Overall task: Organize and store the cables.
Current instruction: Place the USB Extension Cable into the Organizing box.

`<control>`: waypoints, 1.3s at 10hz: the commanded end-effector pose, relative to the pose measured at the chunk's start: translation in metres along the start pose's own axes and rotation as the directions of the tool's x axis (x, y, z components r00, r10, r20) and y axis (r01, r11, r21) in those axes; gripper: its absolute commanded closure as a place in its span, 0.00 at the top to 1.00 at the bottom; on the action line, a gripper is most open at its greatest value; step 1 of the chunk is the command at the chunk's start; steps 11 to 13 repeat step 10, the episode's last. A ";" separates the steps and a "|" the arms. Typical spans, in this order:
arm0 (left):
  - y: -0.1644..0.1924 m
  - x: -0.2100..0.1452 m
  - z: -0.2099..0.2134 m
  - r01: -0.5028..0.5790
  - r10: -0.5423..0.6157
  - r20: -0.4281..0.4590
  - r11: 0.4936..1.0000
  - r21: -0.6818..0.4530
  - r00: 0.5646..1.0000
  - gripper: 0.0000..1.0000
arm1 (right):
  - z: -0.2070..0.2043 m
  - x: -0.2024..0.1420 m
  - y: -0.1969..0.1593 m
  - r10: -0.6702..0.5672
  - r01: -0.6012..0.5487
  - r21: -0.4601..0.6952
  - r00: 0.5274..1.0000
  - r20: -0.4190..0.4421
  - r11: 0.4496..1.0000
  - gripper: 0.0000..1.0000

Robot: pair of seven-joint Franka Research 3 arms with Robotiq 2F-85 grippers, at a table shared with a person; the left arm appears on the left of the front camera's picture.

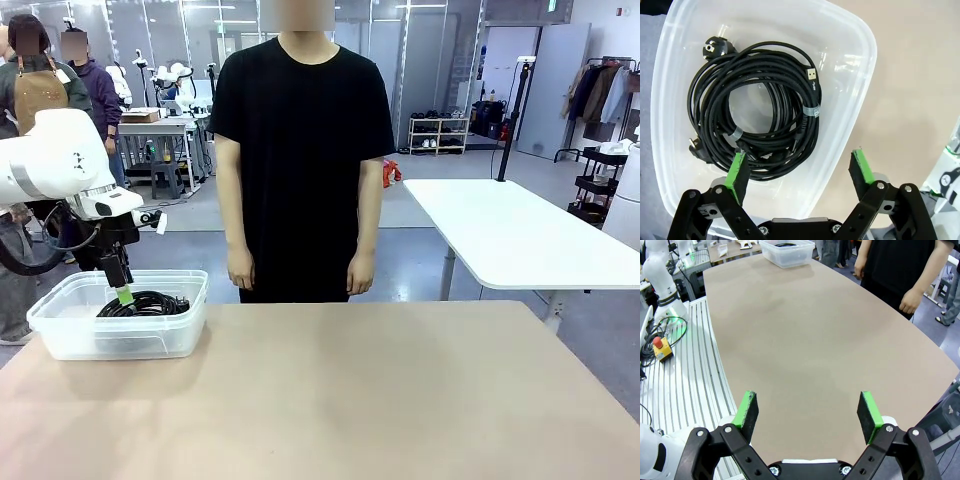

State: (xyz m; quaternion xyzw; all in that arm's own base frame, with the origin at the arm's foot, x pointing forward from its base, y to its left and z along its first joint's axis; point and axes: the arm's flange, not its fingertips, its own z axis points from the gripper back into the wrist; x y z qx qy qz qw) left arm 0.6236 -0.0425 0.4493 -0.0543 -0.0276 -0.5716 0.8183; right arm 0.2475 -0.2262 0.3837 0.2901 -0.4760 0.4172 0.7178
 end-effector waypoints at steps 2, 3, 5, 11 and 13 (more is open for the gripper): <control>0.001 -0.001 -0.001 0.000 0.000 -0.005 1.000 0.002 1.000 1.00 | 0.000 0.000 0.000 0.020 -0.020 -0.005 1.000 0.013 1.000 1.00; 0.001 -0.001 -0.001 0.000 0.000 -0.005 1.000 0.002 1.000 1.00 | 0.000 0.000 0.000 0.020 -0.020 -0.005 1.000 0.013 1.000 1.00; 0.001 -0.001 -0.001 0.000 0.000 -0.005 1.000 0.002 1.000 1.00 | 0.000 0.000 0.000 0.020 -0.020 -0.005 1.000 0.013 1.000 1.00; 0.001 -0.001 -0.001 0.000 0.000 -0.005 1.000 0.002 1.000 1.00 | 0.000 0.000 0.000 0.020 -0.020 -0.005 1.000 0.013 1.000 1.00; 0.001 -0.001 -0.001 0.000 0.000 -0.005 1.000 0.002 1.000 1.00 | 0.000 0.000 0.000 0.020 -0.020 -0.005 1.000 0.013 1.000 1.00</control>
